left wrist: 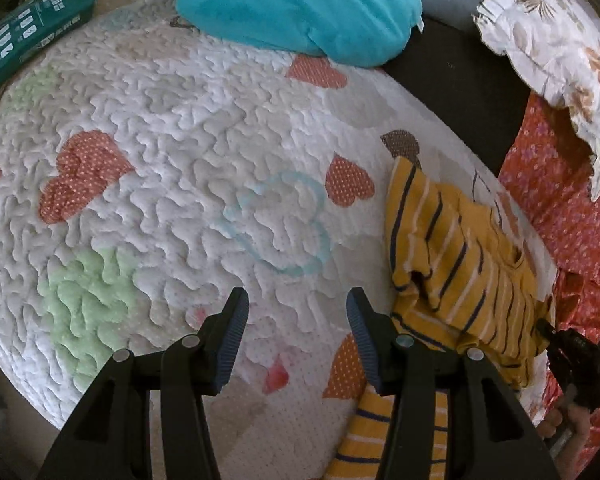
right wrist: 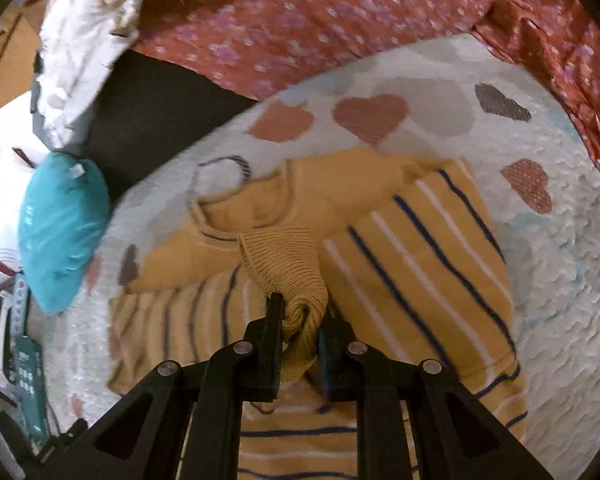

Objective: Fold small clothes

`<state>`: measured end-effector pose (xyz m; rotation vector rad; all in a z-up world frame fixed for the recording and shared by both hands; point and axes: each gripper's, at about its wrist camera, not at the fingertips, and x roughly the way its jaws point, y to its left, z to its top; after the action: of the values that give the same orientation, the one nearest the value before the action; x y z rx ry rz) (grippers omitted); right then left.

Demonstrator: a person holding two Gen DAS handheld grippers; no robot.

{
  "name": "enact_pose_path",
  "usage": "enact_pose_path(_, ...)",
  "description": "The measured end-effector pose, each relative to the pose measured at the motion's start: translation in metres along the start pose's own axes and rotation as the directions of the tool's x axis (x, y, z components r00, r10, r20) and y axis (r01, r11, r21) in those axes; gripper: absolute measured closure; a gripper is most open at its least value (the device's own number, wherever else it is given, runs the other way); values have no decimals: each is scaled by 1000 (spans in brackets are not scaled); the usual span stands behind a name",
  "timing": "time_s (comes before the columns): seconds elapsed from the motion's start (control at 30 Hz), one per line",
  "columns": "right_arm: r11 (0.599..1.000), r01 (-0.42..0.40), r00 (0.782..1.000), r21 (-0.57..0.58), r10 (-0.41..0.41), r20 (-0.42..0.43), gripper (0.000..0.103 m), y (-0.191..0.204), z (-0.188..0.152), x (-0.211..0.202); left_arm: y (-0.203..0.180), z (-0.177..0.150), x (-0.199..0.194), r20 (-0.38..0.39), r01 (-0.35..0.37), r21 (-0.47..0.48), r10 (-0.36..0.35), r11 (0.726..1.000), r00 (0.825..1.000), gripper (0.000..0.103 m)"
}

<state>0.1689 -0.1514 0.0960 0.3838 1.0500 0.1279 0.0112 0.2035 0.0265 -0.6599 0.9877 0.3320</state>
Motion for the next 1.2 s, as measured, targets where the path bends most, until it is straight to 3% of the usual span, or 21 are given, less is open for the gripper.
enact_pose_path(0.17, 997, 28, 1000, -74, -28, 12, 84, -3, -6, 3, 3, 1, 5, -20, 0, -25, -1, 1000, 1000, 53)
enact_pose_path(0.27, 978, 74, 997, -197, -68, 38, 87, 16, -11, -4, 5, 2, 8, -39, 18, -42, -19, 999, 999, 53)
enact_pose_path(0.33, 972, 33, 999, -231, -23, 47, 87, 32, -12, -14, 9, 7, 7, -27, 18, -58, -19, 998, 999, 53)
enact_pose_path(0.43, 964, -142, 989, -224, 148, 11, 88, 74, -8, -32, 36, 20, -13, 56, -26, -156, 35, 987, 998, 53)
enact_pose_path(0.47, 950, -220, 975, -221, 222, -16, 87, 94, -9, -34, 50, 23, -20, 82, -68, -203, 86, 977, 993, 53)
enact_pose_path(0.53, 906, -375, 927, -198, 364, -94, 87, 141, -14, -31, 78, 26, -30, 95, -135, -291, 169, 947, 981, 53)
enact_pose_path(0.57, 878, -445, 894, -177, 426, -137, 87, 165, -19, -27, 92, 26, -33, 90, -141, -338, 182, 931, 979, 53)
enact_pose_path(0.6, 832, -533, 841, -155, 502, -200, 84, 201, -29, -20, 111, 24, -36, 85, -133, -395, 180, 909, 980, 53)
enact_pose_path(0.63, 799, -582, 805, -150, 541, -244, 83, 227, -37, -16, 122, 23, -39, 83, -128, -430, 180, 894, 980, 53)
enact_pose_path(0.67, 767, -624, 770, -151, 571, -285, 80, 253, -48, -13, 132, 21, -42, 84, -127, -462, 185, 878, 979, 53)
enact_pose_path(0.7, 725, -671, 727, -158, 600, -334, 68, 286, -64, -9, 143, 20, -47, 91, -121, -498, 191, 859, 977, 53)
enact_pose_path(0.77, 669, -716, 684, -197, 616, -392, 51, 323, -84, -8, 160, 16, -59, 126, -94, -557, 196, 825, 973, 53)
enact_pose_path(0.83, 640, -717, 693, -278, 606, -392, 48, 343, -98, -14, 163, 15, -69, 163, -77, -570, 204, 818, 965, 53)
enact_pose_path(0.9, 652, -683, 729, -328, 579, -367, 44, 334, -97, -17, 152, 17, -74, 194, -60, -530, 190, 846, 962, 52)
enact_pose_path(0.93, 674, -655, 754, -340, 556, -350, 43, 320, -94, -16, 139, 20, -75, 206, -51, -486, 171, 873, 963, 52)
enact_pose_path(1.0, 749, -559, 828, -356, 479, -293, 43, 278, -78, -9, 105, 26, -68, 211, -17, -368, 102, 929, 972, 49)
enact_pose_path(1.07, 836, -428, 901, -343, 363, -239, 43, 219, -58, 3, 75, 28, -56, 170, 45, -259, -1, 965, 985, 45)
enact_pose_path(1.13, 902, -321, 942, -290, 272, -197, 43, 160, -46, 7, 37, 28, -33, 72, 131, -155, -121, 979, 990, 45)
enact_pose_path(1.2, 948, -249, 962, -196, 220, -160, 43, 96, -38, 5, -7, 23, -6, -39, 200, -78, -204, 977, 978, 45)
